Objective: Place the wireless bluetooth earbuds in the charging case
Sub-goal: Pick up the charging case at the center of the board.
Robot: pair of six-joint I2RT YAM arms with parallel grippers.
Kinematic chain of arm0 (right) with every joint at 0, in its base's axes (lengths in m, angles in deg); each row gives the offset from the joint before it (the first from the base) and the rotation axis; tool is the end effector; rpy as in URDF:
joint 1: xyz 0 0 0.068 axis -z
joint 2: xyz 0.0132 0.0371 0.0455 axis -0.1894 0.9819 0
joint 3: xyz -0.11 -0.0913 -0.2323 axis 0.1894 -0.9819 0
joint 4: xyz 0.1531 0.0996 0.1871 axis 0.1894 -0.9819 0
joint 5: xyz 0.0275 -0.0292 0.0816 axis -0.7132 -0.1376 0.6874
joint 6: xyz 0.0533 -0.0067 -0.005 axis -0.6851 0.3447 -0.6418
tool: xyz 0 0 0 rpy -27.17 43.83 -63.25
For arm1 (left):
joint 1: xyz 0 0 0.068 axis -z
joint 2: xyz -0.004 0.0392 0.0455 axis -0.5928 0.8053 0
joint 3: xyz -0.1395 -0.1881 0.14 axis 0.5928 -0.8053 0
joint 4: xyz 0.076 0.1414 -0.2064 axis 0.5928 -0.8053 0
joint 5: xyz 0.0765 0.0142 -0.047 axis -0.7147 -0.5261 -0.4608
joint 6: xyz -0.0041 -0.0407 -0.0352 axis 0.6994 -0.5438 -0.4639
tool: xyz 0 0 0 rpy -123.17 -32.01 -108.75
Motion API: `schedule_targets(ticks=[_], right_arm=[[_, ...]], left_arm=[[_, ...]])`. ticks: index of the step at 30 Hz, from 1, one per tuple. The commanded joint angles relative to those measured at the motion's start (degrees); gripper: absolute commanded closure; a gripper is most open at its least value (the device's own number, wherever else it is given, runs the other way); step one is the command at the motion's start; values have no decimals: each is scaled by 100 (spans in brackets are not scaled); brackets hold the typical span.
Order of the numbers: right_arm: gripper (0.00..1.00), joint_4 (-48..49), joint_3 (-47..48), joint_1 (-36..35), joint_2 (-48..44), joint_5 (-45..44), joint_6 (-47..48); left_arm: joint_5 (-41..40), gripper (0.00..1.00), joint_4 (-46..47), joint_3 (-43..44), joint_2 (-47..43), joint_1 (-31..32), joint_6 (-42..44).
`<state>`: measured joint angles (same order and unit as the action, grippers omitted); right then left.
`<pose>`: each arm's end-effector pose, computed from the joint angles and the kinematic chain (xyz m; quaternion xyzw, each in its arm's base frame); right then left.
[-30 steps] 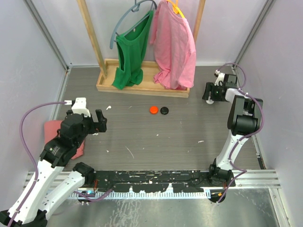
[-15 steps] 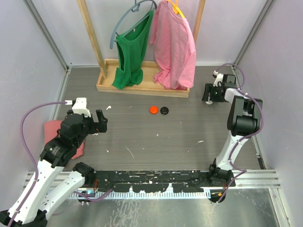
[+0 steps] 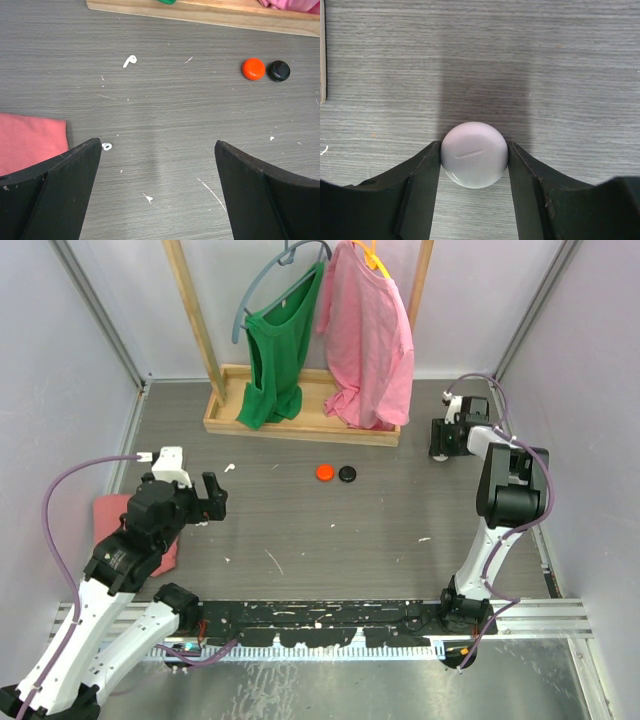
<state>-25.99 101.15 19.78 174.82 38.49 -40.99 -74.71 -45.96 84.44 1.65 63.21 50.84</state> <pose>0.4124 -0.0577 0.1592 -0.0449 0.9439 0.0324 0.3256 0.1122 -0.0456 0.3308 -0.0047 0.8416 -0.0870 0.5330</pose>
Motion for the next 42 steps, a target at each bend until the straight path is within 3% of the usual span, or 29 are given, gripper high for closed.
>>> schedule_targets(ticks=[1,10,22,31,42], right_arm=[[49,-300,-32,-136,-315,-399,-188],[53,-120,-659,-414,-1058,-871,-1009],[53,373,-2573,-1072,-2989,-1160,-2347],[53,528,-3434,-1989,-4448,-1007,-2821],[53,1096,-4015,-3172,-5484,-1046,-3151]], left_arm=[[83,2,317,29,-75,-73,-33],[143,2,312,40,-123,-99,-55],[701,2,84,421,153,-104,-488],[1518,2,50,508,521,-110,-1405],[2424,2,1325,67,1106,-63,-2837]])
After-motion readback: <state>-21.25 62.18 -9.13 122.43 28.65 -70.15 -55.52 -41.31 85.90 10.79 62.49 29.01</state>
